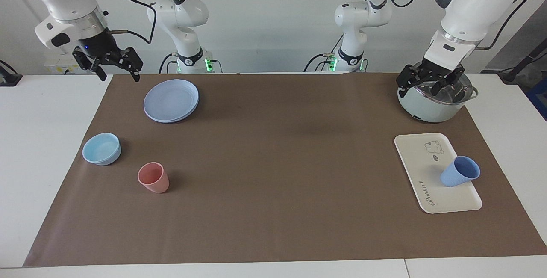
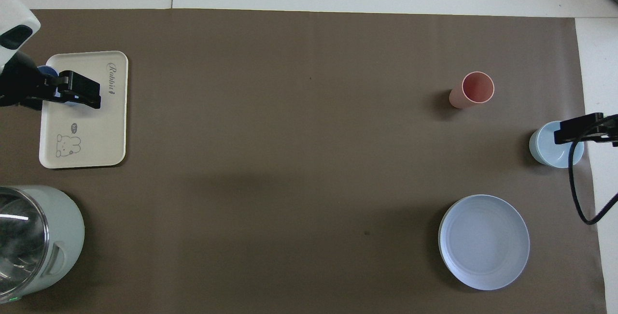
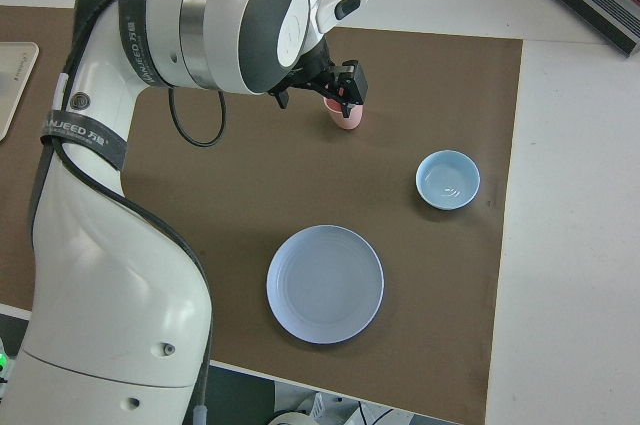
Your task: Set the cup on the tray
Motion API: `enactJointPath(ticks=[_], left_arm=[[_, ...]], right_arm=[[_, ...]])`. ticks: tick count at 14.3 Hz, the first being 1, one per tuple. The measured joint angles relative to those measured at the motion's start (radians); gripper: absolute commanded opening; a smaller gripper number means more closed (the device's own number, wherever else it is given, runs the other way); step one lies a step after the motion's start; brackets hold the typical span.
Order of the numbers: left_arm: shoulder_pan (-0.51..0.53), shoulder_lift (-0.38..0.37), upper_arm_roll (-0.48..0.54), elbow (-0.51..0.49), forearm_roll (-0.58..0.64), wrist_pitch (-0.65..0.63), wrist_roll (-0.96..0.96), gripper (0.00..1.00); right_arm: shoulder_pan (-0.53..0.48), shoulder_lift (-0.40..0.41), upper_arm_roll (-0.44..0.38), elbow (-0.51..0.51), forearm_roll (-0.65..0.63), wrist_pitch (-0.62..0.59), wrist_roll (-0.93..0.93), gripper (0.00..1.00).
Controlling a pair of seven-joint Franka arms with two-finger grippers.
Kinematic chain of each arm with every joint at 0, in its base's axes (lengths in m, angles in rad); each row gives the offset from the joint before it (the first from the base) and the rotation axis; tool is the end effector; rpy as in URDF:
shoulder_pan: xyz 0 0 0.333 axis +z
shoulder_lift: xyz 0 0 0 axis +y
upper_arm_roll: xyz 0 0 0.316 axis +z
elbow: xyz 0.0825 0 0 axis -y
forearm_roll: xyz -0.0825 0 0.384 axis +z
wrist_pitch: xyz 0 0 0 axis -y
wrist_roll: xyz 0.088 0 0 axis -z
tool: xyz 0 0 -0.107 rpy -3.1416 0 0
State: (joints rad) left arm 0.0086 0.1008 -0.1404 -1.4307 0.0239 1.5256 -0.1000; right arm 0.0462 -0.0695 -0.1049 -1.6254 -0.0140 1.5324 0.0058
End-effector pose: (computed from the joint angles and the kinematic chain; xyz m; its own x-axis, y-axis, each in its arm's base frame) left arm 0.5773 -0.0692 0.6296 0.9995 -0.0301 -0.0039 -0.0301 -0.9995 -0.0102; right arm 0.5275 -0.0346 0.6329 0.9976 -0.0646 -0.0238 -0.0644 -0.9979 0.0069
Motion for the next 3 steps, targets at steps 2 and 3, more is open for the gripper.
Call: enactJointPath(ticks=[2, 3], left_arm=[[0.000, -0.001, 0.001, -0.001, 0.000, 0.003, 0.000, 1.00], [0.000, -0.001, 0.001, -0.002, 0.000, 0.004, 0.000, 1.00]], right_arm=[[0.000, 0.000, 0.000, 0.000, 0.000, -0.001, 0.000, 1.00], [0.000, 0.000, 0.000, 0.000, 0.000, -0.001, 0.000, 1.00]])
